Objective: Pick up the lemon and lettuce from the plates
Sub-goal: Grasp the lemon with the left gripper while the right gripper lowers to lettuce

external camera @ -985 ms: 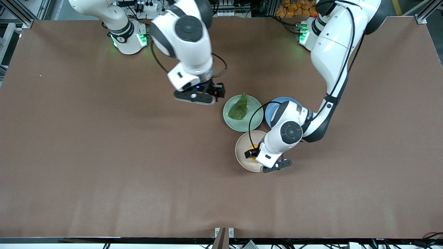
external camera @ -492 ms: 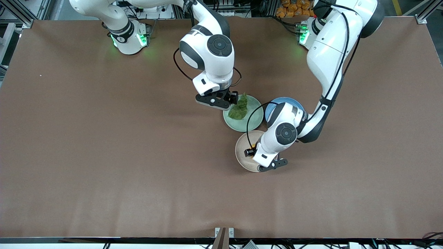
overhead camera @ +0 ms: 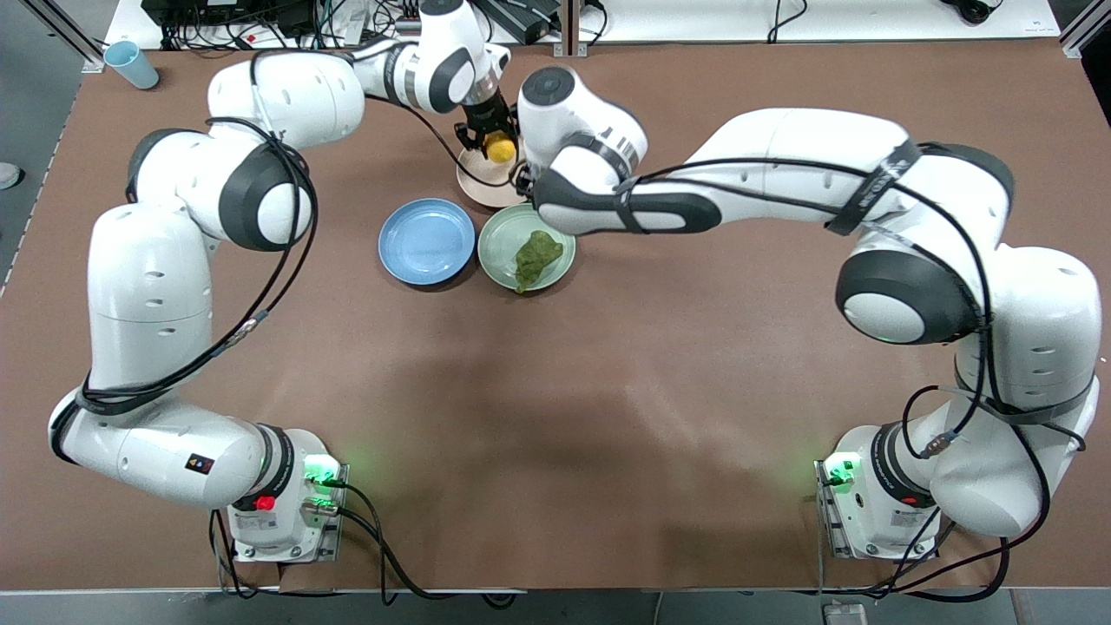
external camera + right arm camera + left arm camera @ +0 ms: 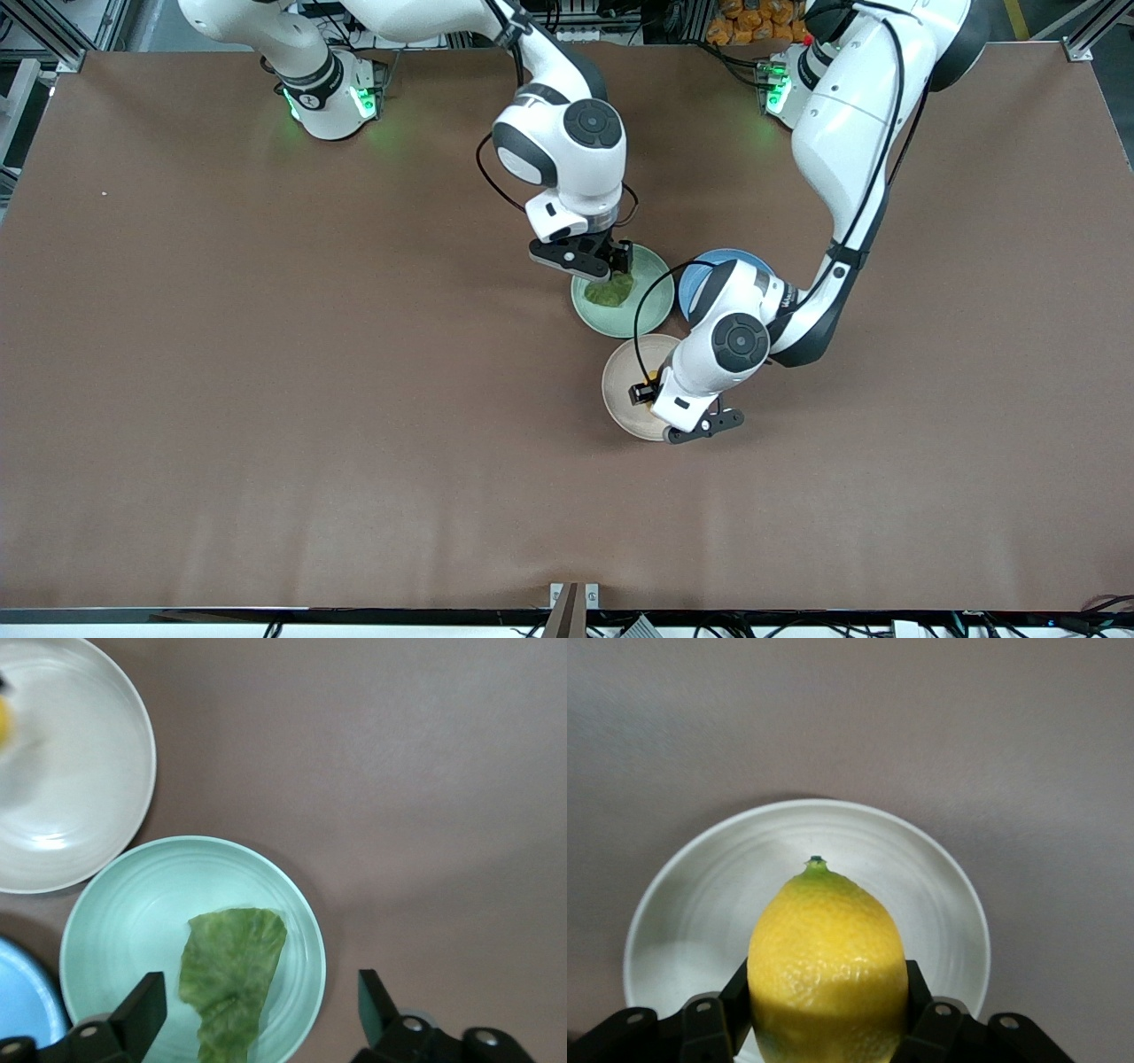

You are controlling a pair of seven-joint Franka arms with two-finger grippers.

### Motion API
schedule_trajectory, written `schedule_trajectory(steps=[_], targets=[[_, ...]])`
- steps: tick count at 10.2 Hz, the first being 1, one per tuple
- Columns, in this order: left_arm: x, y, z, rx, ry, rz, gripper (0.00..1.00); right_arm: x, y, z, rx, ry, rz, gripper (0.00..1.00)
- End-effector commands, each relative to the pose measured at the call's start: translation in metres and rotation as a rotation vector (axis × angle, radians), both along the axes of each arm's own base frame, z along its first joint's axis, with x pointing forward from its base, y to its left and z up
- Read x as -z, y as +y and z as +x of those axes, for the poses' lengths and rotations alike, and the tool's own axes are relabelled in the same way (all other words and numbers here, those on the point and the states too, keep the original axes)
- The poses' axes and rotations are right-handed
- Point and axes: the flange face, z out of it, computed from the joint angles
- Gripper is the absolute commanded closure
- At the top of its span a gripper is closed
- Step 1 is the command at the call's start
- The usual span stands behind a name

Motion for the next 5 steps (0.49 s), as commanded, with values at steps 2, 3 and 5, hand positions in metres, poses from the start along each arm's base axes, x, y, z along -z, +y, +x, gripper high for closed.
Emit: schedule_trajectory(steps=[2,3,5], targets=[[-0.063,0.045,0.005,-0.051,0.001,0.033,1.00,0.034,0.018,-0.011,0.045,-0.031,0.003,0.14],[-0.078,0.062,0.005,-0.065,-0.005,0.039,1.00,0.046,0.024,-0.013,0.071,-0.040,0.030,0.14],[-0.097,0.089,0.000,-0.058,-0.043,0.105,1.00,0.063,0.029,-0.015,0.091,-0.040,0.043,0.14]])
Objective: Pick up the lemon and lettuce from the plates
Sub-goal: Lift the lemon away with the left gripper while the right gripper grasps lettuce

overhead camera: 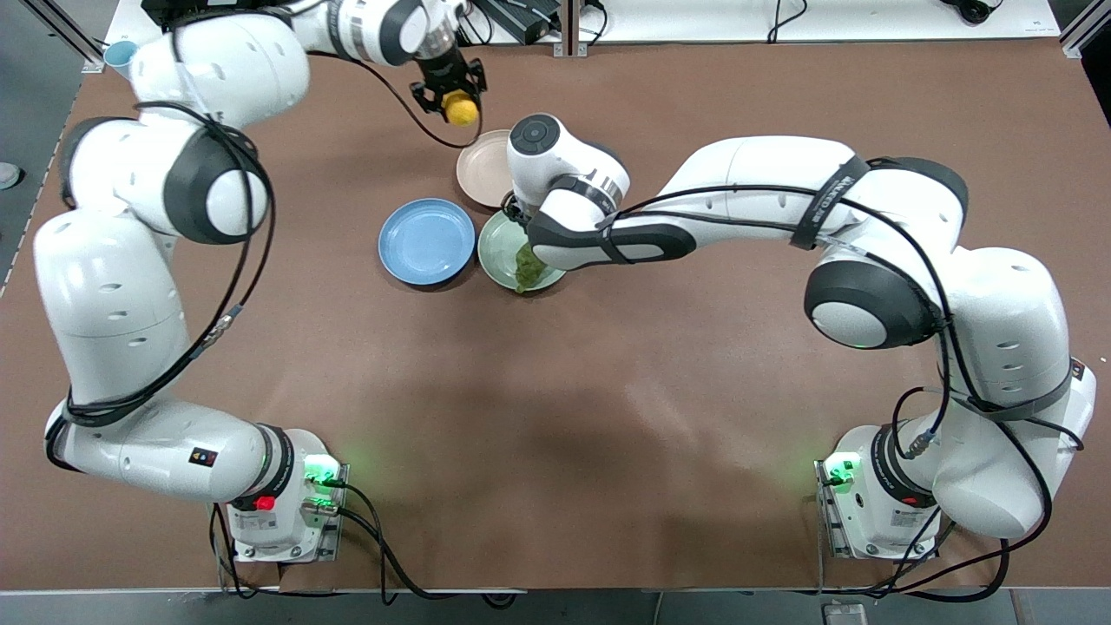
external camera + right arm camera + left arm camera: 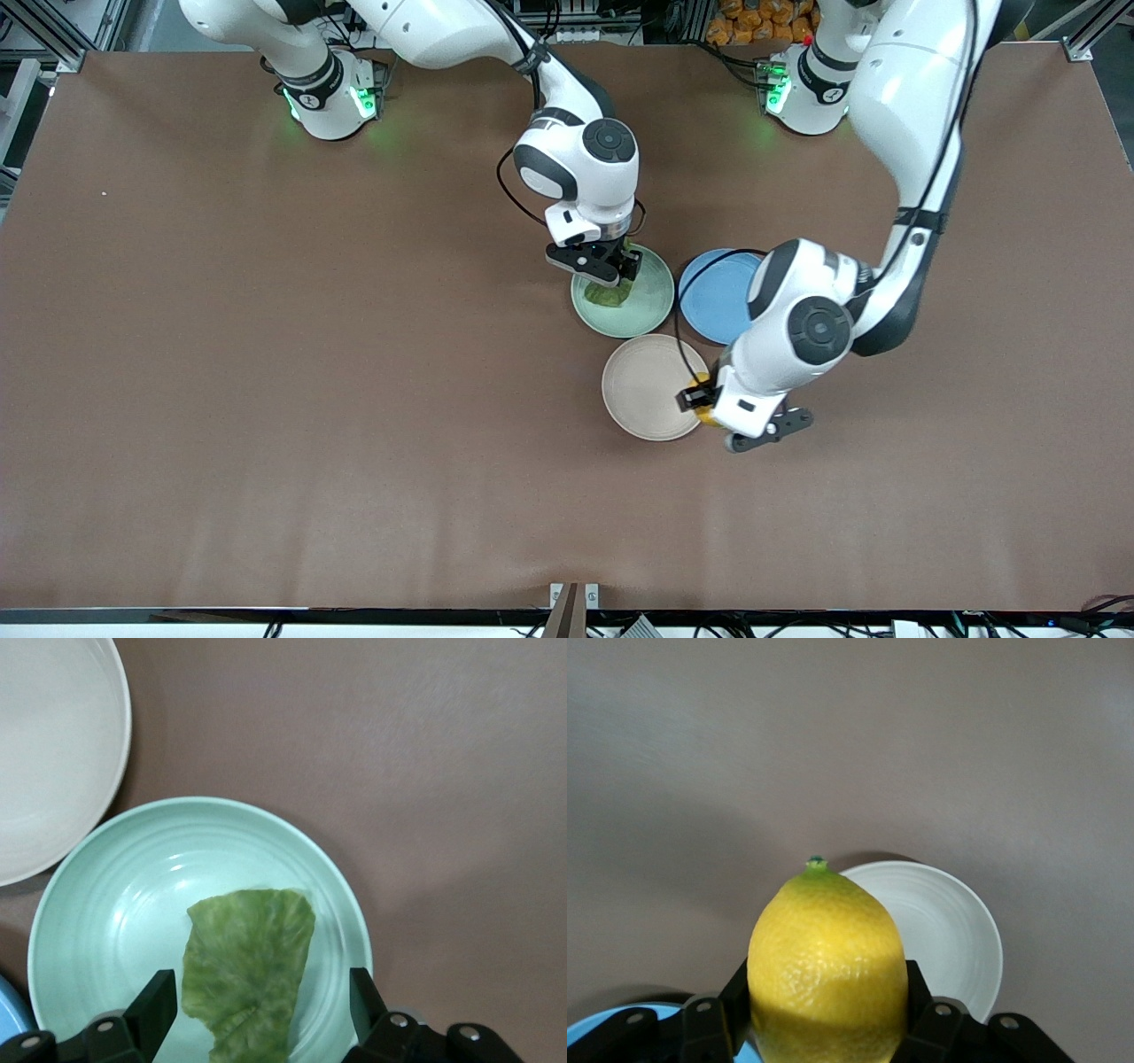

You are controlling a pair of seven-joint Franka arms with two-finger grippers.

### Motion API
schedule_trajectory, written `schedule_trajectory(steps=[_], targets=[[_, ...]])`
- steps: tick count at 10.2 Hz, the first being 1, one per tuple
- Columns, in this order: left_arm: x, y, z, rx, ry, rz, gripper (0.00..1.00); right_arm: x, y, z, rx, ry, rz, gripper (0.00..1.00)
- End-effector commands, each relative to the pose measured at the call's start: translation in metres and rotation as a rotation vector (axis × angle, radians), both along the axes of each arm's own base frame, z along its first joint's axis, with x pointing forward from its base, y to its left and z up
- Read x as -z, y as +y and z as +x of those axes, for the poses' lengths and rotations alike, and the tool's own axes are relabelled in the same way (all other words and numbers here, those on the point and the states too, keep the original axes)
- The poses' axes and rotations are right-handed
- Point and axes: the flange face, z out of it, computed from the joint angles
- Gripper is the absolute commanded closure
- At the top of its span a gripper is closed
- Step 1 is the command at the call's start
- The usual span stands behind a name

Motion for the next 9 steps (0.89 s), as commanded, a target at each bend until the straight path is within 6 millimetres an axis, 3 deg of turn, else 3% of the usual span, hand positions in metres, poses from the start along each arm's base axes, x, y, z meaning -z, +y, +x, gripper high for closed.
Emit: schedule_trajectory(steps=[1,3,6,8,9], targets=[[-0.025,0.036,-0.014,-0.007,-0.026,0.079,1.00,0.019,0.012,0.001,0.021,-0.023,0.009,0.14],[-0.046,0.074,-0.009,-0.041,-0.055,0.094,1.00,0.030,0.020,0.001,0.032,-0.034,0.009,0.19],[-0.061,0.124,-0.020,-0.031,-0.068,0.128,1.00,0.033,0.019,0.002,-0.021,-0.077,-0.026,0.67],[-0.064,0.152,-0.033,-0.005,-0.071,0.140,1.00,0.042,0.019,-0.001,-0.030,-0.078,-0.040,0.67],[-0.065,0.165,-0.049,0.006,-0.093,0.143,1.00,0.050,0.023,-0.009,-0.047,-0.077,-0.050,0.67]])
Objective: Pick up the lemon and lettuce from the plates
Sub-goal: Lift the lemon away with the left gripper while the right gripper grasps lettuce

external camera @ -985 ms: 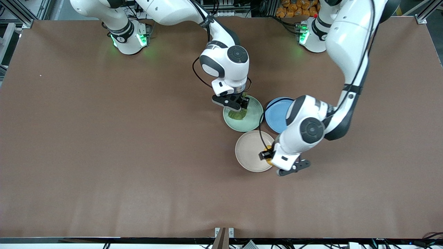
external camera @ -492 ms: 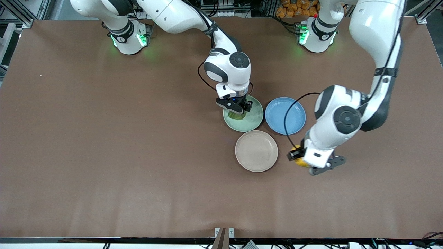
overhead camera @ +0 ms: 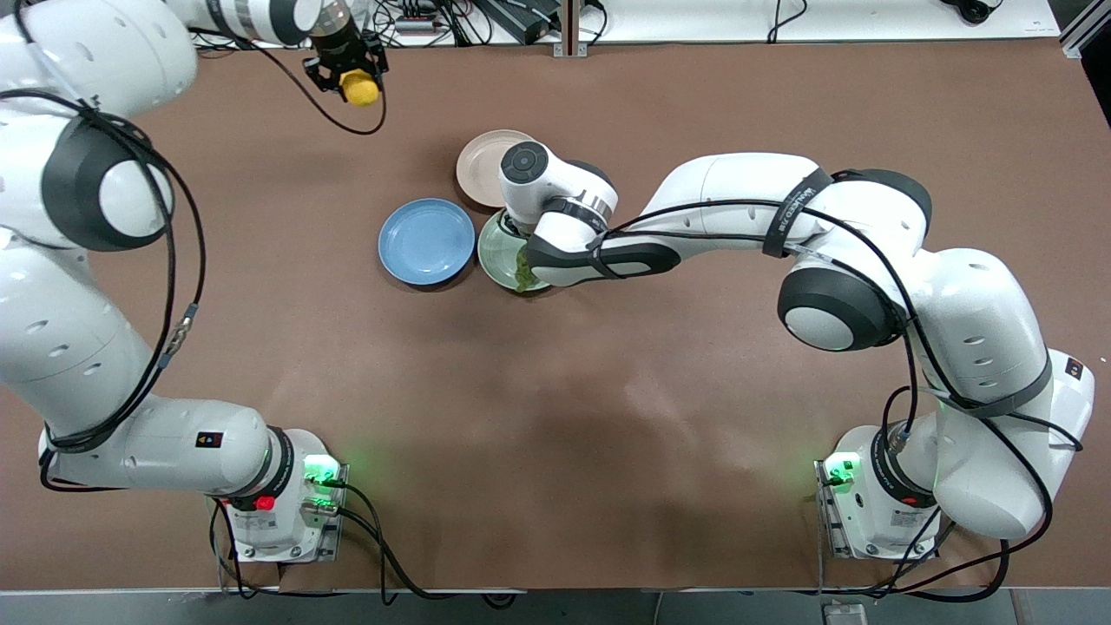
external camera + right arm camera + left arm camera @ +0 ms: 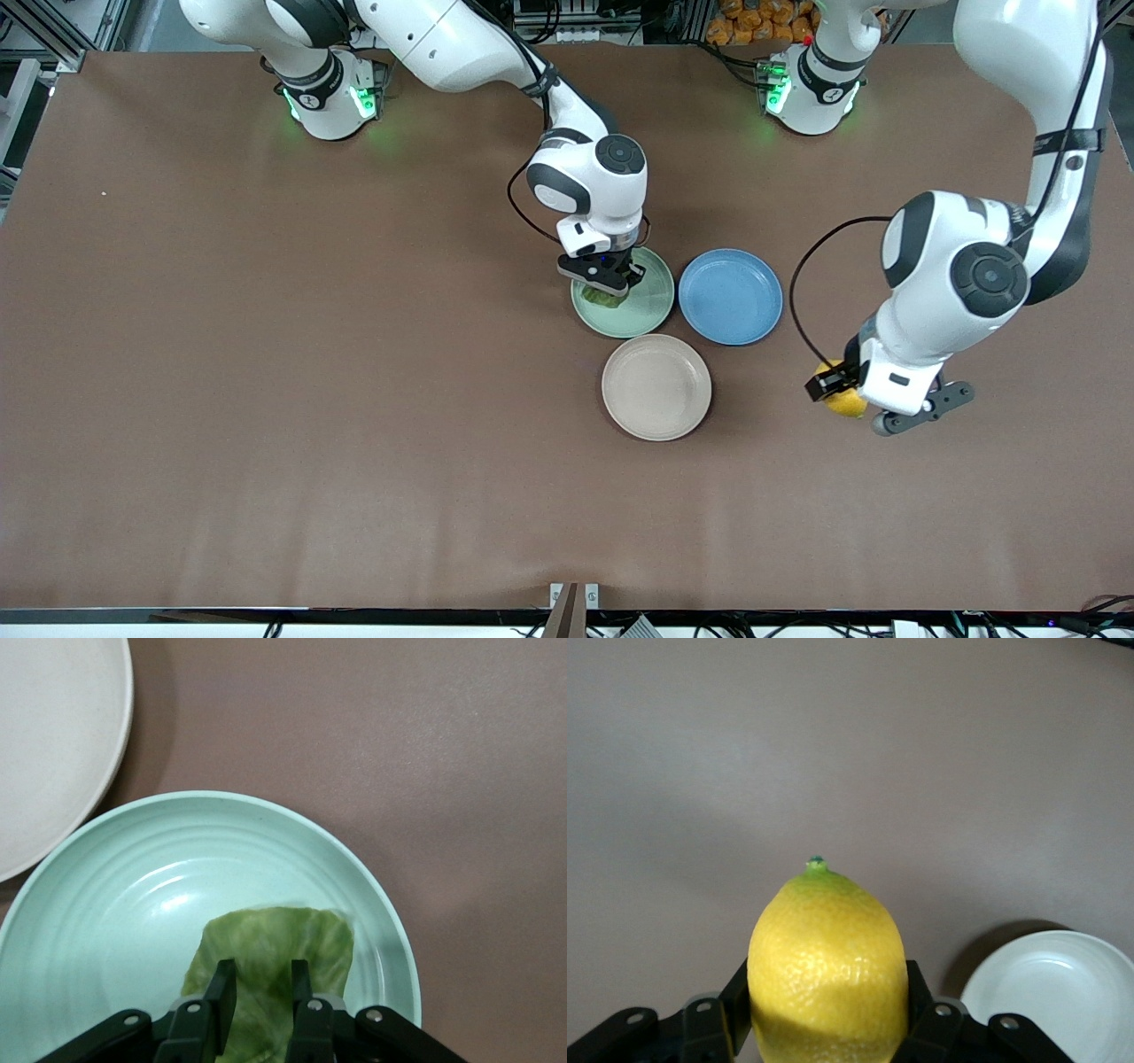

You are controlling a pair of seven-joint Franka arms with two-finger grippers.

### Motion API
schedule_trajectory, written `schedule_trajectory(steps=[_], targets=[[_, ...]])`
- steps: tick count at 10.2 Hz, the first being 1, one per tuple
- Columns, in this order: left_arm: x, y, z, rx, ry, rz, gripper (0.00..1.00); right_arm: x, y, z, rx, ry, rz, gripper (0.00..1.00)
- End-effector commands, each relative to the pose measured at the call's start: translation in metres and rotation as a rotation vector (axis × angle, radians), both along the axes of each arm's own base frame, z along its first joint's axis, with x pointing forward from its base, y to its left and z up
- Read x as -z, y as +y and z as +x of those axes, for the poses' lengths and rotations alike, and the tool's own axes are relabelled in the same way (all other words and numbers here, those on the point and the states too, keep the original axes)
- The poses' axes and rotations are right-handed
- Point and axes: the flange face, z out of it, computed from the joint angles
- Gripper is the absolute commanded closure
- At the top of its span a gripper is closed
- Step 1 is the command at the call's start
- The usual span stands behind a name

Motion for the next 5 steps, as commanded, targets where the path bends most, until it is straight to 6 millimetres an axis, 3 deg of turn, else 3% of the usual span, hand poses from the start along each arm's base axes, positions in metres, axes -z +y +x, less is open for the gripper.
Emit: schedule_trajectory(steps=[1,4,5], targets=[[-0.004,0.023,-0.053,0.042,-0.060,0.029,1.00,0.019,0.011,-0.012,-0.023,-0.028,-0.031,0.68],[-0.006,0.033,-0.084,0.097,-0.053,0.043,1.00,0.023,0.008,-0.010,-0.058,-0.052,-0.057,1.00],[-0.005,0.032,-0.086,0.111,-0.047,0.046,1.00,0.022,0.006,-0.005,-0.057,-0.054,-0.056,1.00]])
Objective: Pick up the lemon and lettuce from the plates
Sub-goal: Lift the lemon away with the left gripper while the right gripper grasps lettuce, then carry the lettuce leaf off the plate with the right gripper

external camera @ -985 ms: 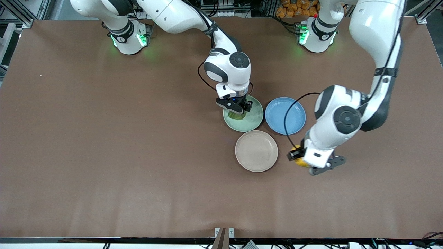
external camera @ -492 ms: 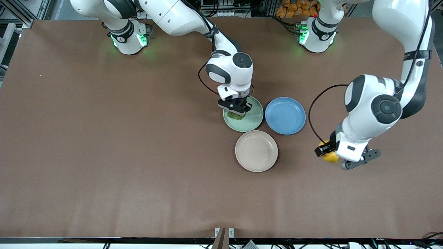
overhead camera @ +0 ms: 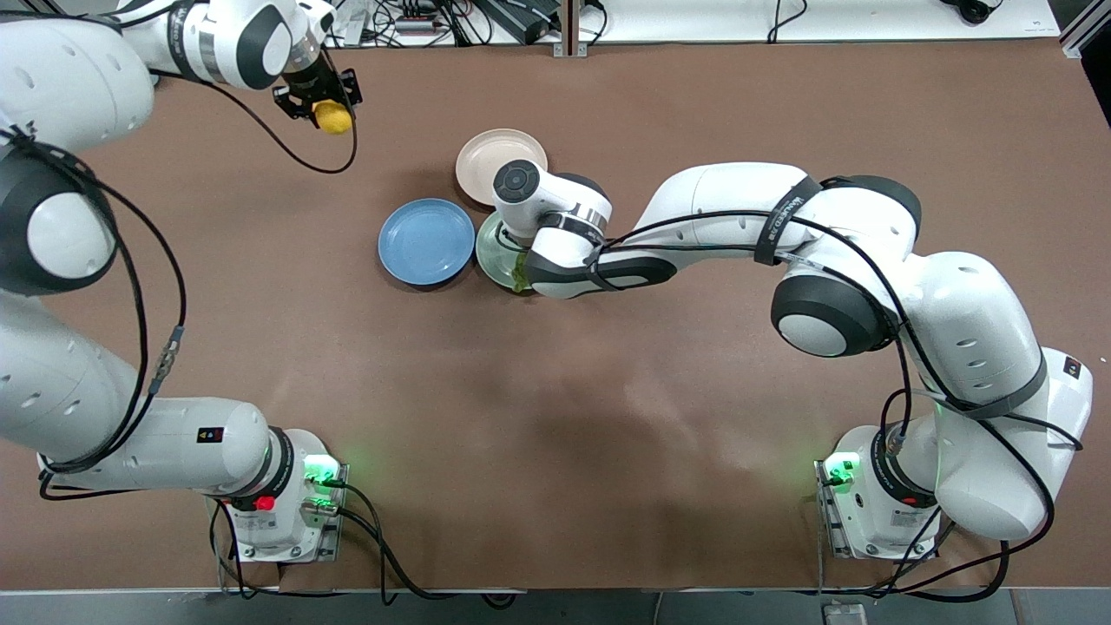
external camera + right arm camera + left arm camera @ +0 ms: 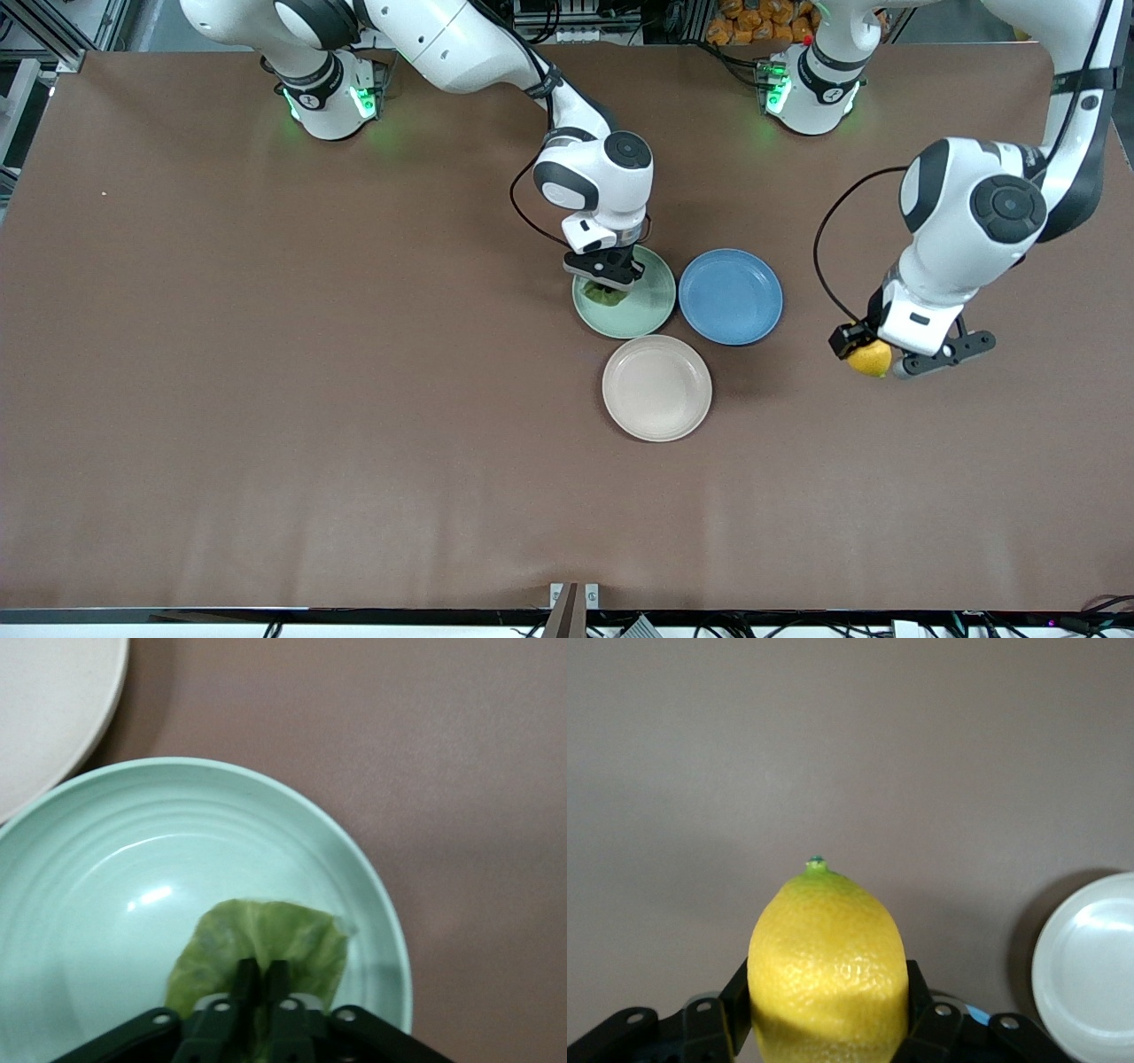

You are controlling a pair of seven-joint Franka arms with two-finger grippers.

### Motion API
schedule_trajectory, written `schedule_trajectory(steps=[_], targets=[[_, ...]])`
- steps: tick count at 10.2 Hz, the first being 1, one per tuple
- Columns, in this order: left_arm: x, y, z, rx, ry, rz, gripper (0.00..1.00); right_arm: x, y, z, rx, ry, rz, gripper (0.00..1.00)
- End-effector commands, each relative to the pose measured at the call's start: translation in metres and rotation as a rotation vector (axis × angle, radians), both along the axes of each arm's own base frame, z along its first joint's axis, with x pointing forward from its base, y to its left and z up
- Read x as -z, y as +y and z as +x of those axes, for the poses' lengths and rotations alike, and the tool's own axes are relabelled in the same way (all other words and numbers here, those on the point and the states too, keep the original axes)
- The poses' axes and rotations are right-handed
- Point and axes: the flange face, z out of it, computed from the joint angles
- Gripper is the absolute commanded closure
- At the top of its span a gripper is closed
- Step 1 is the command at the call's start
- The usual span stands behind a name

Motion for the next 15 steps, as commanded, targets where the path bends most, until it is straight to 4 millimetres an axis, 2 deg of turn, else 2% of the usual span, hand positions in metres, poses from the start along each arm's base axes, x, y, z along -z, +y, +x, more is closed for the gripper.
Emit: schedule_trajectory(steps=[1,3,5,7,9,11,12,13,15], targets=[[-0.003,0.002,-0.016,0.043,-0.008,0.014,1.00,0.003,0.000,0.009,-0.020,-0.027,-0.012,1.00],[0.004,0.003,-0.017,0.136,0.045,0.017,1.00,-0.010,-0.003,0.018,-0.033,-0.029,-0.010,1.00],[0.018,0.013,-0.014,0.188,0.084,0.012,1.00,-0.028,-0.012,0.026,-0.042,-0.012,-0.046,1.00],[0.032,0.024,0.000,0.185,0.099,0.003,1.00,-0.071,-0.022,0.041,-0.040,-0.002,-0.049,1.00],[0.045,0.050,0.015,0.185,0.112,-0.005,1.00,-0.128,-0.043,0.060,-0.057,0.053,-0.021,1.00],[0.059,0.071,0.033,0.175,0.119,-0.016,1.00,-0.196,-0.077,0.083,-0.076,0.083,0.020,1.00],[0.069,0.074,0.040,0.174,0.127,-0.015,1.00,-0.227,-0.102,0.096,-0.087,0.106,0.033,1.00],[0.078,0.086,0.047,0.163,0.135,-0.015,1.00,-0.255,-0.129,0.107,-0.120,0.136,0.042,1.00],[0.090,0.114,0.055,0.171,0.142,-0.012,1.00,-0.296,-0.197,0.132,-0.174,0.211,0.029,1.00]])
